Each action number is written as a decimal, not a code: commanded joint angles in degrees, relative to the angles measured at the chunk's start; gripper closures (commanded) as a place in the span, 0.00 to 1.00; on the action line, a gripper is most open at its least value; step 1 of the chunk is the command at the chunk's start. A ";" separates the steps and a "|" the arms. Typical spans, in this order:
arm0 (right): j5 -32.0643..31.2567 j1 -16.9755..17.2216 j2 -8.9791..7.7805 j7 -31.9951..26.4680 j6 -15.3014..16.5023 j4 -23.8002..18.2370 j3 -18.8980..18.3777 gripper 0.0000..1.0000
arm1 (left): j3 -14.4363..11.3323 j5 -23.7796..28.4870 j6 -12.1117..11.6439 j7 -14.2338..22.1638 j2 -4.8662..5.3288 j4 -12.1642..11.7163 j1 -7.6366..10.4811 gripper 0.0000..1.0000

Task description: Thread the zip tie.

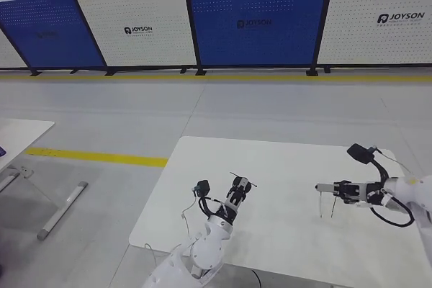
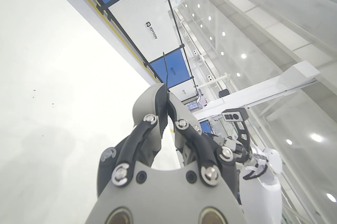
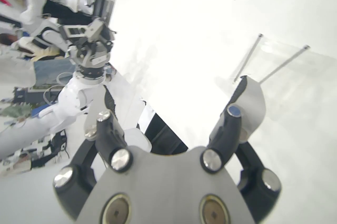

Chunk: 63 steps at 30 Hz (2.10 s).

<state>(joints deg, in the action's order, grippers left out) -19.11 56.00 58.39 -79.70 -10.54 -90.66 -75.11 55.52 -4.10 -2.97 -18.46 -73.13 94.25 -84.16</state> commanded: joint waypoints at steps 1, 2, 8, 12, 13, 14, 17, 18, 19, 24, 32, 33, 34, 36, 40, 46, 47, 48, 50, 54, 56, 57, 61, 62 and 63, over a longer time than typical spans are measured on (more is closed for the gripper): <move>-2.63 -1.53 -0.25 0.06 -5.29 0.44 1.51 0.00 | 0.00 0.00 0.00 0.00 0.00 0.00 0.00 1.00; -3.59 -2.31 -0.35 0.06 -6.62 0.63 2.37 0.00 | 0.00 0.00 0.00 0.00 0.00 0.00 0.00 1.00; -9.50 -7.55 -0.27 0.06 -8.94 7.60 9.96 0.00 | 0.00 0.00 0.00 0.00 0.00 0.00 0.00 1.00; -8.13 -10.06 0.62 0.06 -8.94 12.95 13.42 0.00 | 0.00 0.00 0.00 0.00 0.00 0.00 0.00 1.00; -8.19 -10.21 0.68 0.06 -8.94 13.09 13.79 0.00 | 0.00 0.00 0.00 0.00 0.00 0.00 0.00 1.00; -8.19 -10.21 0.68 0.06 -8.94 13.09 13.79 0.00 | 0.00 0.00 0.00 0.00 0.00 0.00 0.00 1.00; -8.19 -10.21 0.68 0.06 -8.94 13.09 13.79 0.00 | 0.00 0.00 0.00 0.00 0.00 0.00 0.00 1.00; -8.19 -10.21 0.68 0.06 -8.94 13.09 13.79 0.00 | 0.00 0.00 0.00 0.00 0.00 0.00 0.00 1.00; -8.19 -10.21 0.68 0.06 -8.94 13.09 13.79 0.00 | 0.00 0.00 0.00 0.00 0.00 0.00 0.00 1.00; -7.31 -8.82 0.66 3.33 -6.77 12.33 13.41 0.00 | 0.00 0.00 0.00 0.00 0.00 0.00 0.00 1.00; -1.98 -2.34 -0.54 9.77 1.61 10.87 7.74 0.00 | 0.00 0.00 0.00 0.00 0.00 0.00 0.00 1.00; -1.71 -1.76 -0.68 9.60 1.82 10.87 7.36 0.00 | 0.00 0.00 0.00 0.00 0.00 0.00 0.00 1.00; -1.55 -1.54 -0.75 9.41 1.96 10.91 7.22 0.00 | 0.00 0.00 0.00 0.00 0.00 0.00 0.00 1.00; -1.11 -1.37 -0.77 9.07 2.30 11.19 7.36 0.00 | 0.00 0.00 0.00 0.00 0.00 0.00 0.00 1.00; -2.54 -2.03 -0.61 11.20 3.19 11.33 8.29 0.00 | 0.00 0.00 0.00 0.00 0.00 0.00 0.00 1.00; -2.54 -2.03 -0.61 11.20 3.19 11.33 8.29 0.00 | 0.00 0.00 0.00 0.00 0.00 0.00 0.00 1.00; -2.54 -2.03 -0.61 11.20 3.19 11.33 8.29 0.00 | 0.00 0.00 0.00 0.00 0.00 0.00 0.00 1.00; -2.80 -1.72 -0.60 11.49 3.23 11.35 8.53 0.00 | 0.00 0.00 0.00 0.00 0.00 0.00 0.00 1.00; -5.21 -1.96 -0.57 11.37 0.97 11.17 9.50 0.00 | 0.00 0.00 0.00 0.00 0.00 0.00 0.00 1.00; -6.98 -4.53 0.01 9.61 -5.29 11.26 11.95 0.00 | 0.00 0.00 0.00 0.00 0.00 0.00 0.00 1.00; -7.99 -5.46 0.26 9.12 -6.35 10.70 13.25 0.00 | 0.00 0.00 0.00 0.00 0.00 0.00 0.00 1.00; -8.50 -5.94 0.34 8.80 -6.87 10.51 13.66 0.00 | 0.00 0.00 0.00 0.00 0.00 0.00 0.00 1.00; -9.09 -6.22 0.36 8.67 -7.05 10.25 13.94 0.00 | 0.00 0.00 0.00 0.00 0.00 0.00 0.00 1.00; -9.09 -6.22 0.36 8.67 -7.05 10.25 13.94 0.00 | 0.00 0.00 0.00 0.00 0.00 0.00 0.00 1.00; -9.09 -6.22 0.36 8.67 -7.05 10.25 13.94 0.00 | 0.00 0.00 0.00 0.00 0.00 0.00 0.00 1.00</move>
<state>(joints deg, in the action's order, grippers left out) -28.21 49.78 58.75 -71.04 -17.60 -80.41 -61.17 55.52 -4.10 -2.97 -18.46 -73.13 94.25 -84.16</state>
